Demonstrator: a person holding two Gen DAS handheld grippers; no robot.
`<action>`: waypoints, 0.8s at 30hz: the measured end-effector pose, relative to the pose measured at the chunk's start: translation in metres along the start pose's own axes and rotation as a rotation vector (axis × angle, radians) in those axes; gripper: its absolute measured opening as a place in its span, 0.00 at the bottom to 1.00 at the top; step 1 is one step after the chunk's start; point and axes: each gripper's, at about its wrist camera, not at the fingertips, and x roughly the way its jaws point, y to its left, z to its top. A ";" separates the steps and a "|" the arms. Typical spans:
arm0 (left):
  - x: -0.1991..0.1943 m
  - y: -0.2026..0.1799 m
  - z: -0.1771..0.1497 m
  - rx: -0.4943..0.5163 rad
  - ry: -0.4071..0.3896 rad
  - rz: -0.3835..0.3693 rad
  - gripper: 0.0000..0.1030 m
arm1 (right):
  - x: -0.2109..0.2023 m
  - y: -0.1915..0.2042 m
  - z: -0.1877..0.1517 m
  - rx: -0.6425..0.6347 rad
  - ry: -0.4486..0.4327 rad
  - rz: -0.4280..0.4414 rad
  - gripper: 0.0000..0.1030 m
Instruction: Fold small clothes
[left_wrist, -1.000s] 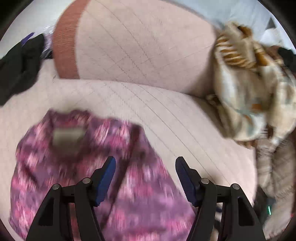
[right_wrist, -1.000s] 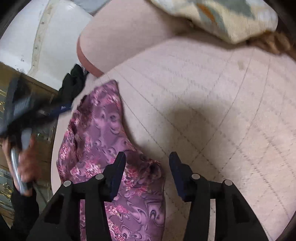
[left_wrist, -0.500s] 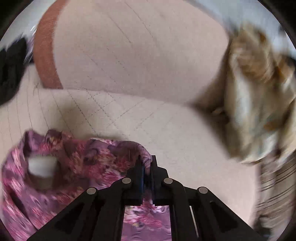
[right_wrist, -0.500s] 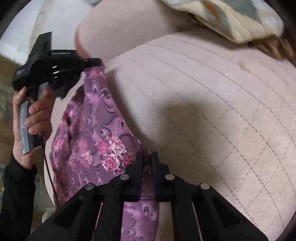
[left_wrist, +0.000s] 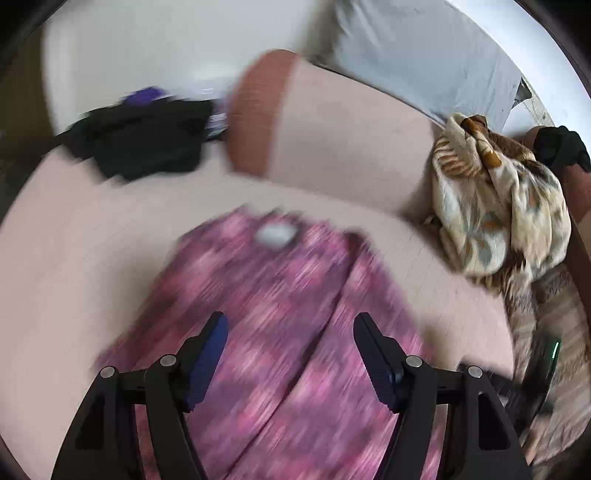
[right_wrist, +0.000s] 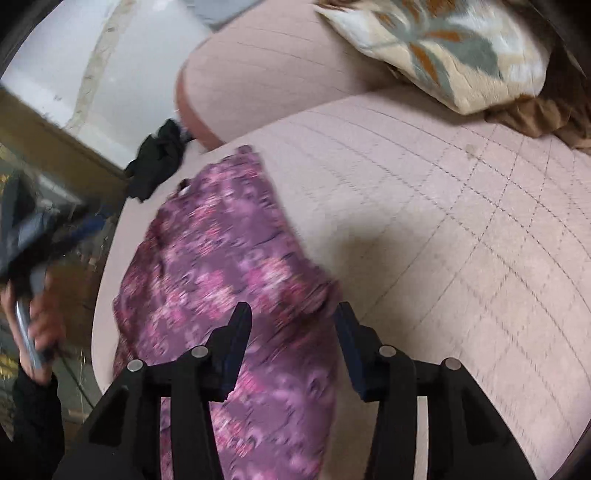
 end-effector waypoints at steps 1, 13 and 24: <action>-0.015 0.014 -0.031 -0.003 0.003 0.043 0.73 | -0.007 0.003 -0.009 0.011 -0.010 0.006 0.45; 0.002 0.039 -0.219 0.012 0.170 0.085 0.04 | -0.046 0.000 -0.170 0.203 -0.007 -0.040 0.45; -0.041 0.052 -0.210 -0.083 0.096 0.002 0.52 | -0.058 0.026 -0.181 0.136 -0.084 -0.109 0.45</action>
